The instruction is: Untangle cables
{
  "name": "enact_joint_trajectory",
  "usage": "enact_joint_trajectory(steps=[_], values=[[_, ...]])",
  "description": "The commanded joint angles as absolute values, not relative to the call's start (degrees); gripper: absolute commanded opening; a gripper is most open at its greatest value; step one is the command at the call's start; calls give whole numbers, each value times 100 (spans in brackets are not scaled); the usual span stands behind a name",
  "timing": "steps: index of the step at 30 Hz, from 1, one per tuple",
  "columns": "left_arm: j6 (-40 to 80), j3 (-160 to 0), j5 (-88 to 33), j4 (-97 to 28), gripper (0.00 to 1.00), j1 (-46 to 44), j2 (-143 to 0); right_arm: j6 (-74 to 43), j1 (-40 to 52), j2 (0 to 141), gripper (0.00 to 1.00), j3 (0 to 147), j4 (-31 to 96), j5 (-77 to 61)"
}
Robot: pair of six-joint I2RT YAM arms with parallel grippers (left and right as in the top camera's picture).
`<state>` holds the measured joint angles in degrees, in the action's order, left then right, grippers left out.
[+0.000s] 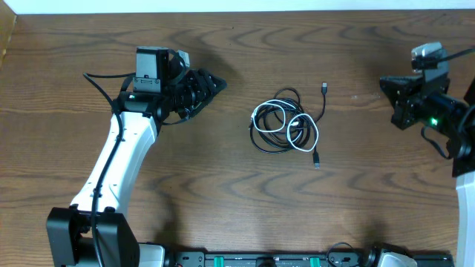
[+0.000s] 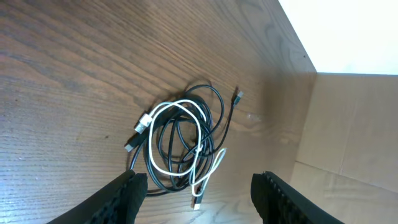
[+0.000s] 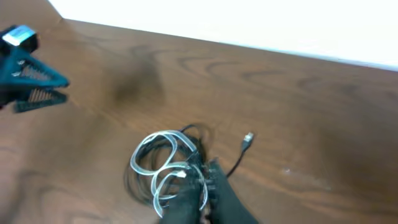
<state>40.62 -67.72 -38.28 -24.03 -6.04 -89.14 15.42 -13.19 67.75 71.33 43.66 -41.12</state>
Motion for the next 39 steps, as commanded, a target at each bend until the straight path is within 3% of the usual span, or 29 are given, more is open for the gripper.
enact_joint_trajectory(steps=[1,7,12,16,21,35,39], values=[[4007,-6775,-3636,-2425,61,-596,-8949,1319,-1087,7030,17,7109,4670,-4303],[4007,-6775,-3636,-2464,61,-596,-8949,1197,-40,7631,38,7002,5183,-4106],[4005,-6775,-3638,-2508,61,-596,-8949,701,891,8300,39,6960,5262,-3114],[4005,-6775,-3636,-2617,61,-596,-8949,-443,1391,8871,44,6960,5133,-1896],[4005,-6775,-3636,-2692,61,-596,-8949,-613,1874,9478,50,6960,4639,-1870],[4005,-6775,-3636,-2696,61,-596,-8949,-985,2416,10733,49,6960,3999,-1299],[4005,-6775,-3634,-2698,61,-596,-8949,-985,2449,10995,39,6960,3870,-1120]])
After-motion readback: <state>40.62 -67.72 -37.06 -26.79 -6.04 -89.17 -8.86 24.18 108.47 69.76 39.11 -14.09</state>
